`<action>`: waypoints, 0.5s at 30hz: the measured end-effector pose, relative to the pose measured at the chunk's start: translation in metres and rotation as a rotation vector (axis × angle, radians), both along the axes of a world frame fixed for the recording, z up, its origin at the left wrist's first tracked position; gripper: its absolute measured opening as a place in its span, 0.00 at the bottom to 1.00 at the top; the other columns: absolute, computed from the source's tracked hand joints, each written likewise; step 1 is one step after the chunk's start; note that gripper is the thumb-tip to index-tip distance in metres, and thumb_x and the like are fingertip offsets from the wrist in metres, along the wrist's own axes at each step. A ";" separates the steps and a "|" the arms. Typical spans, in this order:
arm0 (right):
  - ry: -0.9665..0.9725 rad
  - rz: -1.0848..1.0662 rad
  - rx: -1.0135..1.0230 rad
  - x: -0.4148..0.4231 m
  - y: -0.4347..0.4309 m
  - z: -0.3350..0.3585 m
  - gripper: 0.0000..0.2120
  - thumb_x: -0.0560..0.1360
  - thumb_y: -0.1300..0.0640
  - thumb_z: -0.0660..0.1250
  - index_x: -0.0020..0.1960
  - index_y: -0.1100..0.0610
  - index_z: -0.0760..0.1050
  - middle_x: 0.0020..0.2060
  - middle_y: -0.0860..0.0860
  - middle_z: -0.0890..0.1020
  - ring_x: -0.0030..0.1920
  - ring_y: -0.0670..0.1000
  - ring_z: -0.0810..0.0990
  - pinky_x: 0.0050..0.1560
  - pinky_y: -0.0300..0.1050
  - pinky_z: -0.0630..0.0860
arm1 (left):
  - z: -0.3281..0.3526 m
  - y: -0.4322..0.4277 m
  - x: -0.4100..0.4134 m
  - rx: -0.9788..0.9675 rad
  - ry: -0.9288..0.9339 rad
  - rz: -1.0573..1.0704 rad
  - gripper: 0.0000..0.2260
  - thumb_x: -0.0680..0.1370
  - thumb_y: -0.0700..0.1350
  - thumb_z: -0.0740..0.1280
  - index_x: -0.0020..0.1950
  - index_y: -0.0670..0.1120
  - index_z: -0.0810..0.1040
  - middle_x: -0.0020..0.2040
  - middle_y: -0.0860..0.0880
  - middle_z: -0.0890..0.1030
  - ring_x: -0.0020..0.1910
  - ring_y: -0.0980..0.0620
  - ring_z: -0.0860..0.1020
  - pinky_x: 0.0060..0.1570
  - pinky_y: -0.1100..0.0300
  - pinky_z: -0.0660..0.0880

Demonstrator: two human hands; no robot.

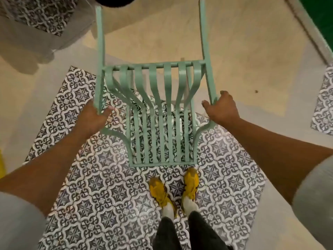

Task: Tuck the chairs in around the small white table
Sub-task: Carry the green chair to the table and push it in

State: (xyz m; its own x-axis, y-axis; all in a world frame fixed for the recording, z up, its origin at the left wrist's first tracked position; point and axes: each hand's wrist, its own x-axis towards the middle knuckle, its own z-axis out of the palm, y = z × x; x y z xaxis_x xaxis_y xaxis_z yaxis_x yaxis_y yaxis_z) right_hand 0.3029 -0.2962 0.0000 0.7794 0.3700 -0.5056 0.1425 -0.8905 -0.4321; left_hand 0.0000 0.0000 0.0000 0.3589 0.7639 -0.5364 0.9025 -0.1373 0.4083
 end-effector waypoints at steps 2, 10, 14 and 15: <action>-0.016 -0.153 0.025 0.005 0.002 -0.027 0.39 0.81 0.41 0.71 0.79 0.66 0.63 0.71 0.64 0.74 0.69 0.66 0.77 0.66 0.56 0.76 | -0.026 0.007 0.001 -0.020 -0.034 0.141 0.36 0.82 0.64 0.69 0.82 0.45 0.65 0.74 0.39 0.76 0.68 0.38 0.78 0.70 0.42 0.74; 0.132 -0.508 0.160 -0.006 -0.014 -0.110 0.24 0.80 0.30 0.66 0.46 0.51 0.79 0.44 0.53 0.88 0.41 0.51 0.85 0.34 0.43 0.74 | -0.107 0.003 -0.023 -0.062 -0.299 0.478 0.27 0.78 0.75 0.64 0.58 0.53 0.80 0.51 0.47 0.88 0.56 0.44 0.85 0.60 0.46 0.76; 0.197 -0.700 0.251 -0.004 -0.008 -0.125 0.20 0.78 0.36 0.74 0.45 0.53 0.81 0.35 0.50 0.87 0.37 0.49 0.85 0.35 0.44 0.76 | -0.119 0.020 -0.028 -0.225 -0.413 0.598 0.37 0.69 0.83 0.66 0.41 0.48 0.85 0.42 0.45 0.89 0.42 0.47 0.87 0.56 0.48 0.80; 0.198 -0.723 0.252 -0.003 -0.007 -0.128 0.17 0.78 0.39 0.75 0.45 0.53 0.80 0.34 0.50 0.86 0.36 0.49 0.84 0.33 0.43 0.75 | -0.121 0.023 -0.027 -0.230 -0.402 0.621 0.37 0.67 0.84 0.67 0.37 0.48 0.82 0.37 0.46 0.87 0.38 0.47 0.86 0.52 0.49 0.80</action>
State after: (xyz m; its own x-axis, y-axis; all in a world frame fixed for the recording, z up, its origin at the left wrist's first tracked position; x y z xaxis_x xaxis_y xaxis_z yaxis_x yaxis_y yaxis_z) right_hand 0.3002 -0.3033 -0.1284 0.7745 -0.0719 -0.6285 -0.5348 -0.6052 -0.5897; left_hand -0.0271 0.0226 -0.1209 0.1023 0.7737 -0.6252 0.5625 0.4734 0.6779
